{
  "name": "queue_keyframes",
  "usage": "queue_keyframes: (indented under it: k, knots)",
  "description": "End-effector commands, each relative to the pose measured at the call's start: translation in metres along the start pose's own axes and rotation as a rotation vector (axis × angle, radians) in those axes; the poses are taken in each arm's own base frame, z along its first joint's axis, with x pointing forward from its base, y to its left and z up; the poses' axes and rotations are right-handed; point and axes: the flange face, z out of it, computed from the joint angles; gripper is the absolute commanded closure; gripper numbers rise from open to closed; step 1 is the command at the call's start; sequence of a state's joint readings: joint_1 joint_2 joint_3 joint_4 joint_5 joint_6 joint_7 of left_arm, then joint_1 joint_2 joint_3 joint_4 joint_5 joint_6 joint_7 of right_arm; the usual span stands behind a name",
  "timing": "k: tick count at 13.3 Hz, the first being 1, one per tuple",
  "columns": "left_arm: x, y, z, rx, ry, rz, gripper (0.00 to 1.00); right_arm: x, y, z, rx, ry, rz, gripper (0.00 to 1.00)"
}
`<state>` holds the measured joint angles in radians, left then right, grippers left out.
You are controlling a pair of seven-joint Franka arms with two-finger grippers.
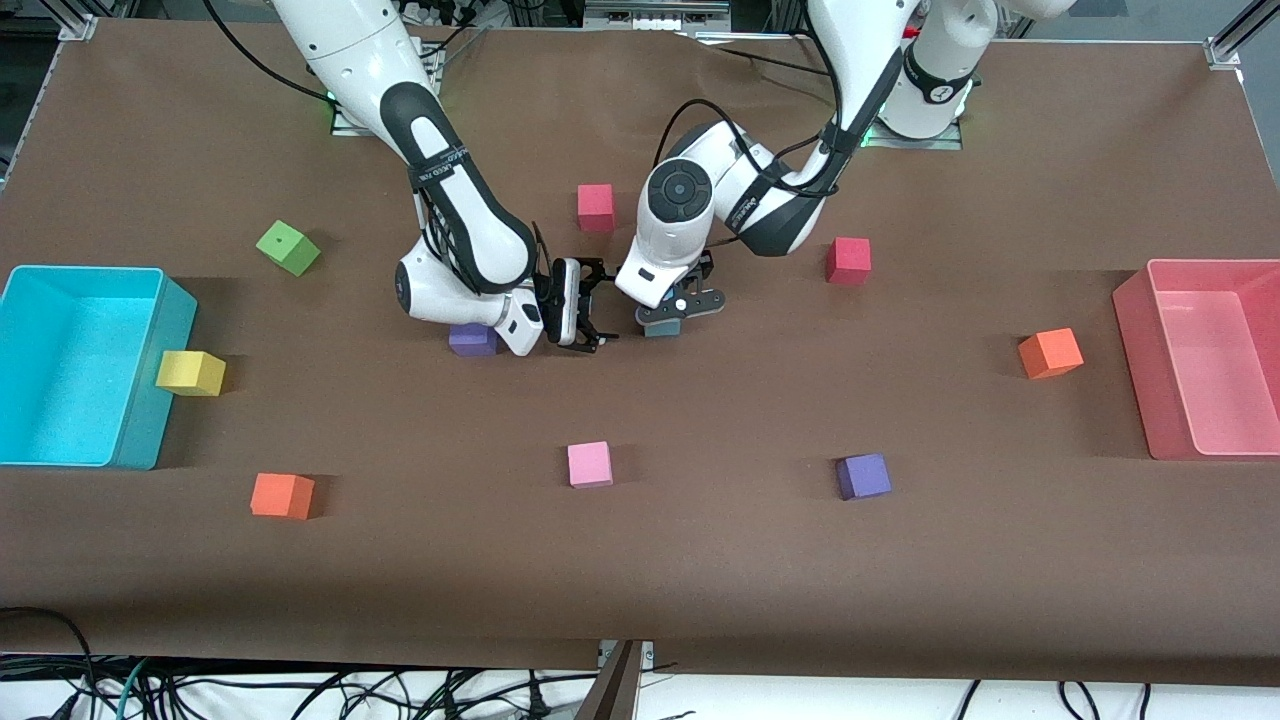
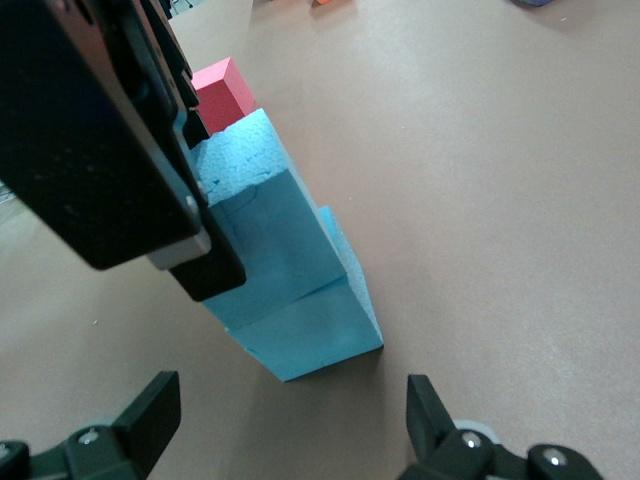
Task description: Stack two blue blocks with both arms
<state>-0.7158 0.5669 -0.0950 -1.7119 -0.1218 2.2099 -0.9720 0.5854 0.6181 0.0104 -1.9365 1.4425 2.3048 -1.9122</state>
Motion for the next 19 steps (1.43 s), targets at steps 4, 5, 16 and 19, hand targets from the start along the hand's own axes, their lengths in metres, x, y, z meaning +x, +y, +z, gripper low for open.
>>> queue_keyframes:
  k: [4,5,16,19]
  knots:
    - [0.015,-0.004,-0.049,-0.040,0.045,-0.010,0.00,-0.004,-0.001,-0.013,0.029,0.041,0.000,0.00]
    - [0.021,-0.014,-0.064,-0.047,0.051,-0.024,0.00,-0.004,0.000,-0.016,0.043,0.047,0.002,0.00]
    - [0.087,-0.236,-0.275,-0.049,0.050,0.032,0.00,0.028,0.032,-0.187,0.380,-0.328,0.048,0.00]
    - [0.107,-0.322,-0.311,0.004,0.059,0.161,0.00,0.044,0.030,-0.223,0.424,-0.468,0.125,0.00]
